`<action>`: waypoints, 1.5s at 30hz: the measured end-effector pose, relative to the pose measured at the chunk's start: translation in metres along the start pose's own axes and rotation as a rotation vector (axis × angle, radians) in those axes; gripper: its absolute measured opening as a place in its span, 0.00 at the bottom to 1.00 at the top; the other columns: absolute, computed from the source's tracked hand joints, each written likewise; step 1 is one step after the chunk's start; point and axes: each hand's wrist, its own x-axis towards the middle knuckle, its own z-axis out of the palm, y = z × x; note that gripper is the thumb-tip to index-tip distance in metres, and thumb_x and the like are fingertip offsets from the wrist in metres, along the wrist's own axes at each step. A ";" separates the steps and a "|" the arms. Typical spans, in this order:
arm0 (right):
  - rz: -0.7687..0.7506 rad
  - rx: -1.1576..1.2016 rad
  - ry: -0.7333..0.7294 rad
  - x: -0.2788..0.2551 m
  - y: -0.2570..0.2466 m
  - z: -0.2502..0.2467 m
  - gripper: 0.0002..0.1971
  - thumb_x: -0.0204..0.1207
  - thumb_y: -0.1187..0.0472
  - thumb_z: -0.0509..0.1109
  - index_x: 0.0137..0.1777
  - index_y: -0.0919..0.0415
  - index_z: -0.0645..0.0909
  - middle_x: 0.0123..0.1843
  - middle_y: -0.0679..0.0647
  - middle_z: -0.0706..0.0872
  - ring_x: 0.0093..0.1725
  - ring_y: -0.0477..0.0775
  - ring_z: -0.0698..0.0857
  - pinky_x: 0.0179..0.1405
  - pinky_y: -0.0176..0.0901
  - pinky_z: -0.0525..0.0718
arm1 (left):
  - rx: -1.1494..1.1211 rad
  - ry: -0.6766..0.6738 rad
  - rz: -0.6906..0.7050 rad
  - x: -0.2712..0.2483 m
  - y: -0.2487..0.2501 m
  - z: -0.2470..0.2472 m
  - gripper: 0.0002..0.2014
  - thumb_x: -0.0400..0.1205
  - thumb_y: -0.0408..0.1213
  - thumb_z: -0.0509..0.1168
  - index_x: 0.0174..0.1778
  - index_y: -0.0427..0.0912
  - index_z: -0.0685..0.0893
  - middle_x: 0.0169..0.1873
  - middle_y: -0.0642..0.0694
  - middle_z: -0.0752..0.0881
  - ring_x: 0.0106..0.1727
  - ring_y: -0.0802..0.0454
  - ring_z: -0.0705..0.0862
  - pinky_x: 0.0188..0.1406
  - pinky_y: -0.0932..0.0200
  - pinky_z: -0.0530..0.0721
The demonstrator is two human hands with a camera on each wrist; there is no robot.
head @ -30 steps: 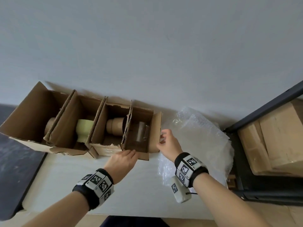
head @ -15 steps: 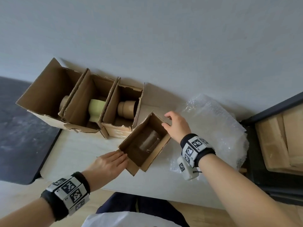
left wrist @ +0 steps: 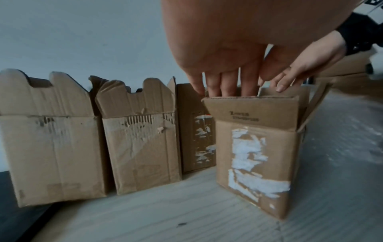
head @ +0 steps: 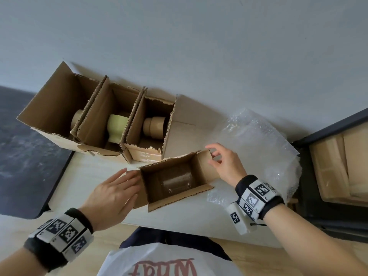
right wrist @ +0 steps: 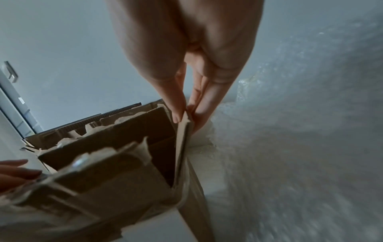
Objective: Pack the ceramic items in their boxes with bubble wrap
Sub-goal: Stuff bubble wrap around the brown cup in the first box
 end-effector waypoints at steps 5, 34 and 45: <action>0.042 0.109 -0.044 -0.033 0.014 -0.003 0.10 0.75 0.67 0.72 0.51 0.52 0.81 0.52 0.48 0.83 0.47 0.49 0.85 0.53 0.43 0.86 | 0.040 -0.109 -0.085 0.008 0.018 0.005 0.31 0.83 0.56 0.45 0.63 0.39 0.86 0.66 0.39 0.83 0.71 0.40 0.77 0.75 0.48 0.58; -0.631 -0.605 -0.151 -0.063 -0.008 0.051 0.06 0.73 0.66 0.74 0.49 0.62 0.86 0.48 0.55 0.87 0.46 0.54 0.86 0.44 0.43 0.86 | -0.316 -0.218 -0.245 0.035 0.014 0.067 0.68 0.62 0.70 0.70 0.76 0.49 0.22 0.76 0.58 0.21 0.83 0.51 0.37 0.77 0.49 0.58; -0.439 -0.782 -0.475 -0.056 -0.043 0.070 0.08 0.75 0.75 0.63 0.50 0.65 0.80 0.50 0.60 0.83 0.50 0.60 0.81 0.37 0.46 0.70 | -0.394 -0.250 -0.195 0.027 0.016 0.074 0.62 0.63 0.79 0.52 0.75 0.46 0.21 0.75 0.52 0.19 0.77 0.54 0.22 0.76 0.59 0.34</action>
